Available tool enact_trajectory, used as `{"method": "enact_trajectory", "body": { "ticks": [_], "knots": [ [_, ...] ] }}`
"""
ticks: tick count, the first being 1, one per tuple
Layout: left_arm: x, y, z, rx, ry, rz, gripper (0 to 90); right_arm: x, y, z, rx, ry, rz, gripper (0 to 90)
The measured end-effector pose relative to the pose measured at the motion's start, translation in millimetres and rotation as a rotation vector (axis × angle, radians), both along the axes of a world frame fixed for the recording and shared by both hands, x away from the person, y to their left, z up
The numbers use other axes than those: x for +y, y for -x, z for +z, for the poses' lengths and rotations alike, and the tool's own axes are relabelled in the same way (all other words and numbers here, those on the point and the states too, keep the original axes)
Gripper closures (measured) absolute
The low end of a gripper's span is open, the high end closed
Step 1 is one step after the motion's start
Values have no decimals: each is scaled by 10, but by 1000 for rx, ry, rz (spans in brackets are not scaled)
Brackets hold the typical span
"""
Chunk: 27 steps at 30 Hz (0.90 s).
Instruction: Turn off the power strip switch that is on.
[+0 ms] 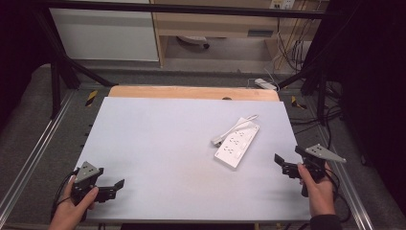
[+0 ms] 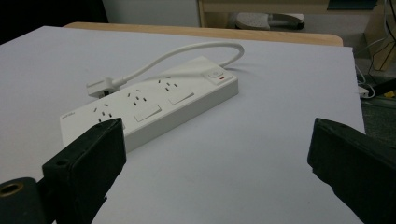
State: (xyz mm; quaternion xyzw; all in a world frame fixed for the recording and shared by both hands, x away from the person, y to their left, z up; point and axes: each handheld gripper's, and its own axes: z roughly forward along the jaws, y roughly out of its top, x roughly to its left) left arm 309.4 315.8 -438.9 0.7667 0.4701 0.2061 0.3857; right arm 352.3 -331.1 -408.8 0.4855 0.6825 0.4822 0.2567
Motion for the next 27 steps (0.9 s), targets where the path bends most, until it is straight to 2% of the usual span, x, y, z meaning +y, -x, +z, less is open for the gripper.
{"method": "enact_trajectory", "body": {
  "ticks": [12, 21, 27],
  "knots": [
    [-2, 1, -1, -2, -3, -2, 77, 72, 20, -188, 15, -10, 19, 46],
    [-6, 3, -1, -2, -3, -3, 77, 262, -25, -338, 26, 27, 66, 40],
    [-6, 2, 2, -8, -7, -6, 77, 381, -77, -426, 66, 55, 104, 36]
  ]
}}
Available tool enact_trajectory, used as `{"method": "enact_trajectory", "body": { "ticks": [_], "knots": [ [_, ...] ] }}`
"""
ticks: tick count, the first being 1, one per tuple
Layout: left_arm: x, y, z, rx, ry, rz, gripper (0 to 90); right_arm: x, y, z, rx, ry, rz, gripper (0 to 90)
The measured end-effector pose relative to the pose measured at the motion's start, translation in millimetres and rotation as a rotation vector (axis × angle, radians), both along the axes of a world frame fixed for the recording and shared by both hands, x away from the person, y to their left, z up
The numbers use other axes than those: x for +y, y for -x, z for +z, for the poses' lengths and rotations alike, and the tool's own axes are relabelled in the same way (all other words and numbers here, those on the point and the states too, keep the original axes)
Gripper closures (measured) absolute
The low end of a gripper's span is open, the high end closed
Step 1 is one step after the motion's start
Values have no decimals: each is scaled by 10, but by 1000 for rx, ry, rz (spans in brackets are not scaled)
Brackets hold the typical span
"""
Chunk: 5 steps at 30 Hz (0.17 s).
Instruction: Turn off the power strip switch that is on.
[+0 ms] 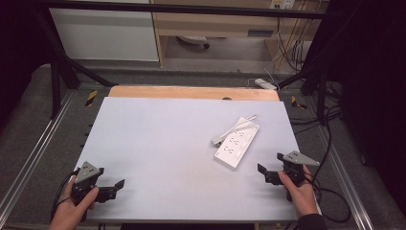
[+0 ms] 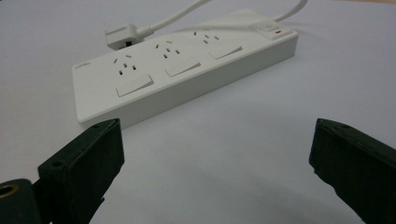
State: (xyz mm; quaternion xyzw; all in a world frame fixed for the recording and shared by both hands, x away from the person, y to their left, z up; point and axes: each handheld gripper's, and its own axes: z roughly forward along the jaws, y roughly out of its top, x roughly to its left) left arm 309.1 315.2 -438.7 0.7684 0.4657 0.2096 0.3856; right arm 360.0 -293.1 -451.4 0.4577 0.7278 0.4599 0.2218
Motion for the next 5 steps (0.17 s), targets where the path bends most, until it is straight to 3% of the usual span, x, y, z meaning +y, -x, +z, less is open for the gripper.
{"method": "enact_trajectory", "body": {
  "ticks": [5],
  "knots": [
    [-4, -1, 1, -1, 0, -2, 77, 21, -14, -17, 22, 13, -9, 37]
  ]
}}
